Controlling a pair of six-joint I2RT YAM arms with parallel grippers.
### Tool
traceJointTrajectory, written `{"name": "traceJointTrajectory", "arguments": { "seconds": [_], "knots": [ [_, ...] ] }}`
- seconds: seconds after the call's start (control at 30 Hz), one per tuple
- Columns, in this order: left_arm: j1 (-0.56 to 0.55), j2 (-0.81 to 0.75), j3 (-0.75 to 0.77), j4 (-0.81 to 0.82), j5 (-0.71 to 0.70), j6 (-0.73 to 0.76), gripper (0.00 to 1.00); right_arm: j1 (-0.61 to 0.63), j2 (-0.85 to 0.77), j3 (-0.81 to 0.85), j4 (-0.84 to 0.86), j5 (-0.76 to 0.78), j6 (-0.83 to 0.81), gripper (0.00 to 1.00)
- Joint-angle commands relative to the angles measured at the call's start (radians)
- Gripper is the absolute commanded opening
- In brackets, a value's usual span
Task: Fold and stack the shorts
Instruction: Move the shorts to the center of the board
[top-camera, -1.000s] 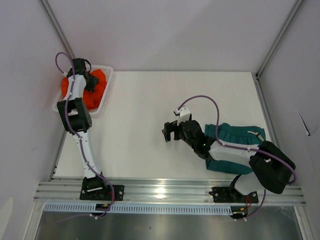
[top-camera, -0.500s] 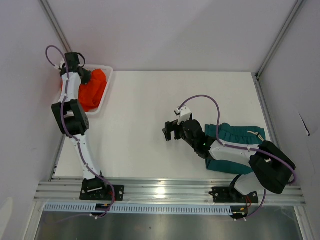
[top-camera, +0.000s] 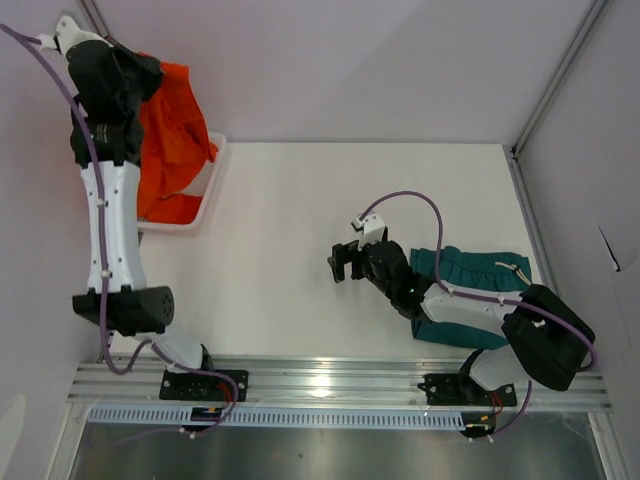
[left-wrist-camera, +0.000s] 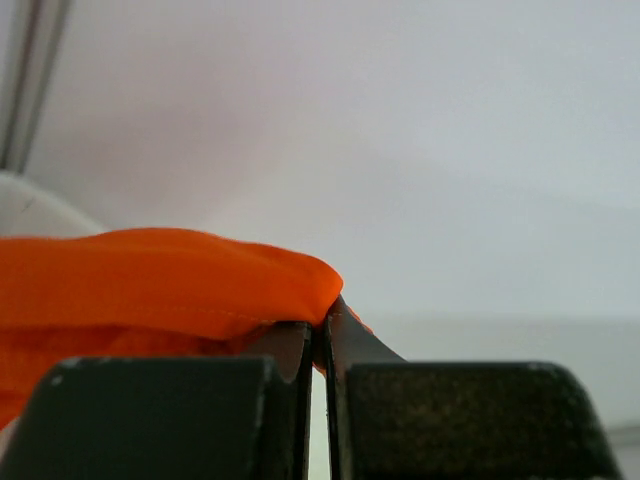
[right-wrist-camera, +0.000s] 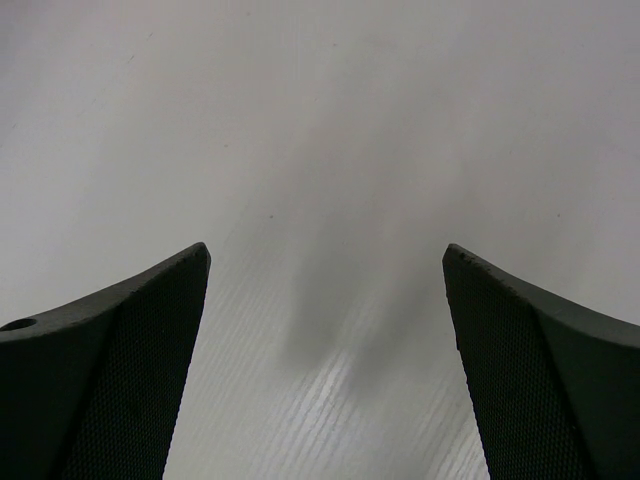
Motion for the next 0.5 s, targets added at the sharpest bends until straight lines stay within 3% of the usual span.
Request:
{"name": "traceJointTrajectory", "arguments": {
  "seconds": [0.0, 0.2, 0.47],
  "knots": [
    [-0.057, -0.184, 0.046, 0.159, -0.016, 0.082, 0.0, -0.004, -0.041, -0.016, 0.065, 0.043, -0.014, 1.0],
    [-0.081, -0.417, 0.0, 0.311, 0.07, 0.007, 0.0, -0.005, -0.073, -0.032, 0.082, 0.063, -0.013, 1.0],
    [-0.081, -0.642, -0.241, 0.454, 0.19, -0.195, 0.0, -0.008, -0.145, -0.092, 0.116, 0.124, -0.013, 0.99]
  ]
}}
